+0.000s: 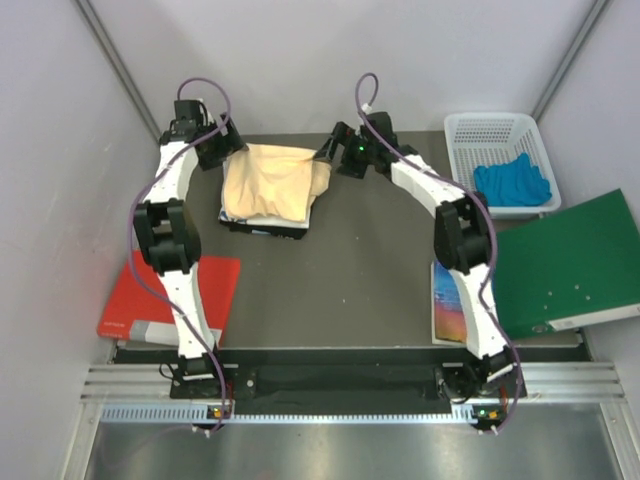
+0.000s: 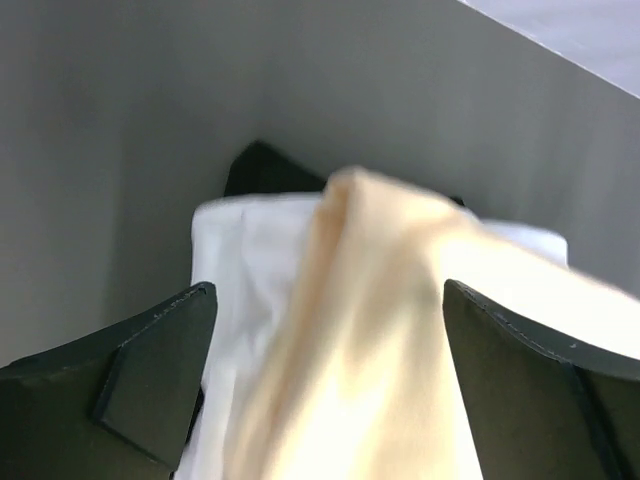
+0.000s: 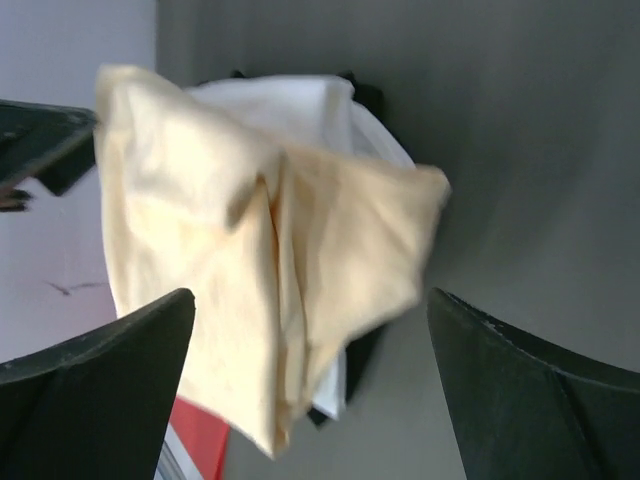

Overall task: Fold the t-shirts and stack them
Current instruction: Put the neatly folded tshirt into the corner of the board with the left arm

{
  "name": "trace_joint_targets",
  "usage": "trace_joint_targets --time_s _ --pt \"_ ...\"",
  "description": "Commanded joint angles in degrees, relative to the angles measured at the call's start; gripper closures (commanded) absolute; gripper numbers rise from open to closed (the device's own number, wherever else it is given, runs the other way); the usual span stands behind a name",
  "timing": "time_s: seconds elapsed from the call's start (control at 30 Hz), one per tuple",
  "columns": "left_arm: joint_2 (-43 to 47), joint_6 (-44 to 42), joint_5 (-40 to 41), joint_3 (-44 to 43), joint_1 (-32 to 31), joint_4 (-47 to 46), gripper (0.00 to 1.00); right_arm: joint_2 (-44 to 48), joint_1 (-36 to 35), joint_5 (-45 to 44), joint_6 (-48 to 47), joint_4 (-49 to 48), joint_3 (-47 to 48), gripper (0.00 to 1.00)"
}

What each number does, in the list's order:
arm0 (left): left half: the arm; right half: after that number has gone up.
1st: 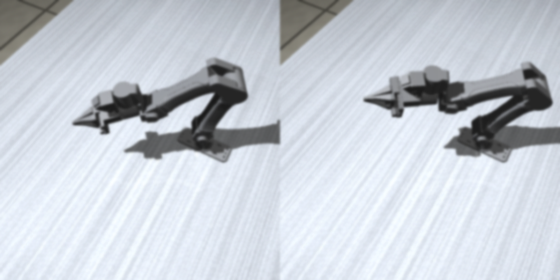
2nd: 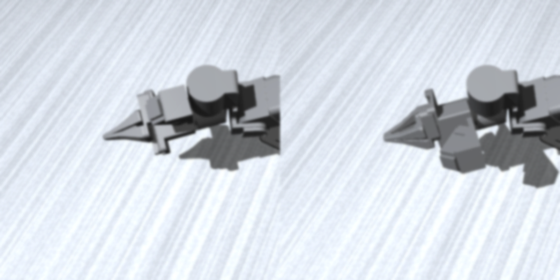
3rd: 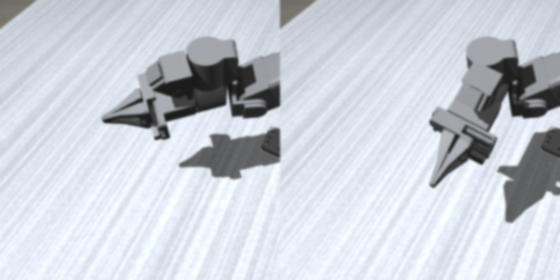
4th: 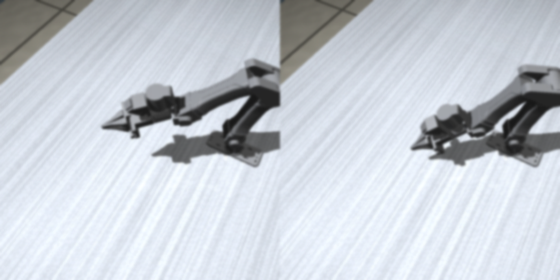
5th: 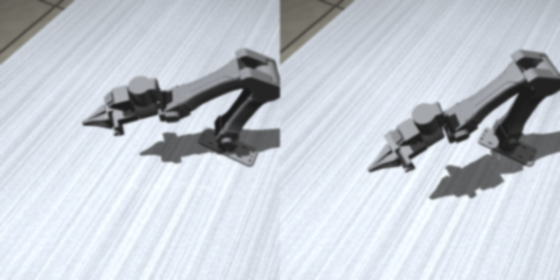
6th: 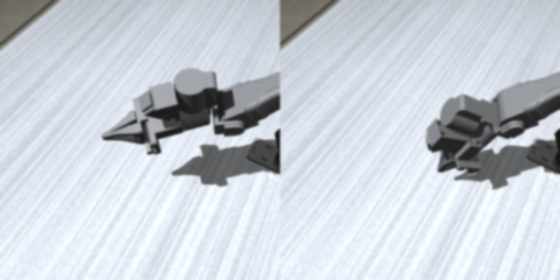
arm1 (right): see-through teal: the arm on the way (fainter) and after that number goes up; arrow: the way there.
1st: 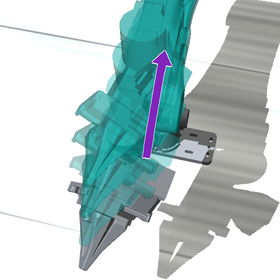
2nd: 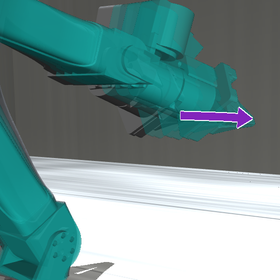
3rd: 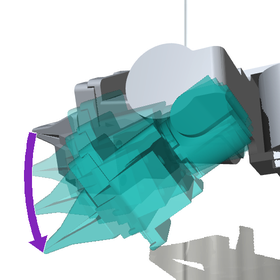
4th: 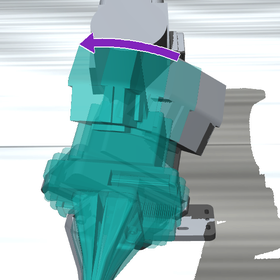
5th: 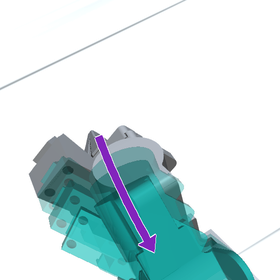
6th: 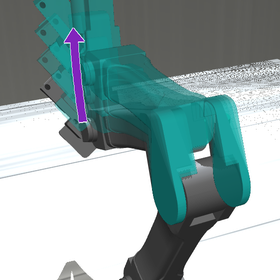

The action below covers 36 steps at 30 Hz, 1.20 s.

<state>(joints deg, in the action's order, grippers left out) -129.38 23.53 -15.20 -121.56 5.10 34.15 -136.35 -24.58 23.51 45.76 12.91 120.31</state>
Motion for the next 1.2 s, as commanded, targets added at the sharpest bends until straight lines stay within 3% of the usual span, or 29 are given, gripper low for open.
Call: trace_joint_targets --time_s 0.0,0.1,0.13,0.17,0.2,0.23,0.33,0.37,0.4,0.53,0.57,0.63,0.8,0.9,1.0,1.13,1.17 --pt "17.3 -1.6 4.8 3.1 -1.0 -1.7 0.01 17.3 1.6 -4.9 -9.3 2.7 -9.7 0.0" --pt "22.1 -2.3 5.5 5.9 -2.9 -1.6 0.03 21.4 2.1 -5.1 -11.0 3.0 -16.7 0.0" --pt "24.4 -2.3 3.3 9.2 -3.1 -4.0 0.1 22.4 2.3 -4.6 -11.2 2.9 -18.3 0.0" --pt "25.5 -0.4 1.0 11.5 -3.3 -6.0 0.25 22.8 2.5 -4.1 -11.4 2.7 -21.1 0.0" --pt "26.3 1.2 -2.0 13.9 -3.3 -8.5 0.49 23.1 2.5 -3.8 -11.6 2.7 -22.1 0.0" --pt "26.5 2.8 -6.7 16.6 -3.4 -10.2 0.99 23.2 2.5 -3.6 -11.7 2.7 -23.2 0.0" --pt "23.6 7.6 -16.0 20.4 -4.7 -12.0 1.0 23.4 2.7 -2.8 -11.7 2.1 -26.5 0.0" --pt "22.3 11.0 -24.0 21.5 -4.8 -15.0 1.0 23.2 2.7 -2.4 -11.6 1.9 -27.5 0.0" --pt "19.7 13.3 -27.0 22.5 -4.9 -16.4 1.0 23.0 2.8 -2.1 -11.5 1.7 -27.8 0.01" --pt "13.5 30.7 -42.9 34.3 -6.5 -40.8 1.0 21.2 3.3 -0.1 -11.8 1.9 -27.9 0.0" --pt "12.4 40.5 -45.1 36.6 -6.5 -53.6 1.0 21.0 3.4 0.0 -12.0 2.1 -27.9 0.0" --pt "9.3 53.6 -45.7 42.5 -6.3 -64.3 1.0 20.8 3.6 0.0 -12.4 2.4 -28.0 0.0" --pt "-0.2 70.3 -46.8 47.0 -6.3 -85.7 1.0 20.4 4.6 0.3 -12.4 2.9 -28.6 0.0" --pt "-2.1 70.0 -45.5 47.6 -5.8 -83.7 1.0 20.4 5.3 0.5 -12.7 3.2 -28.7 0.0" --pt "0.2 60.3 -44.9 42.4 -5.5 -74.0 1.0 20.3 5.9 0.9 -12.9 3.6 -28.7 0.0" --pt "6.0 39.3 -42.4 29.4 -5.5 -47.8 1.0 20.9 6.7 1.0 -13.6 3.6 -29.7 0.01" --pt "7.2 36.4 -41.8 26.9 -5.5 -44.8 1.0 20.9 6.8 0.9 -13.7 3.7 -29.8 0.0"
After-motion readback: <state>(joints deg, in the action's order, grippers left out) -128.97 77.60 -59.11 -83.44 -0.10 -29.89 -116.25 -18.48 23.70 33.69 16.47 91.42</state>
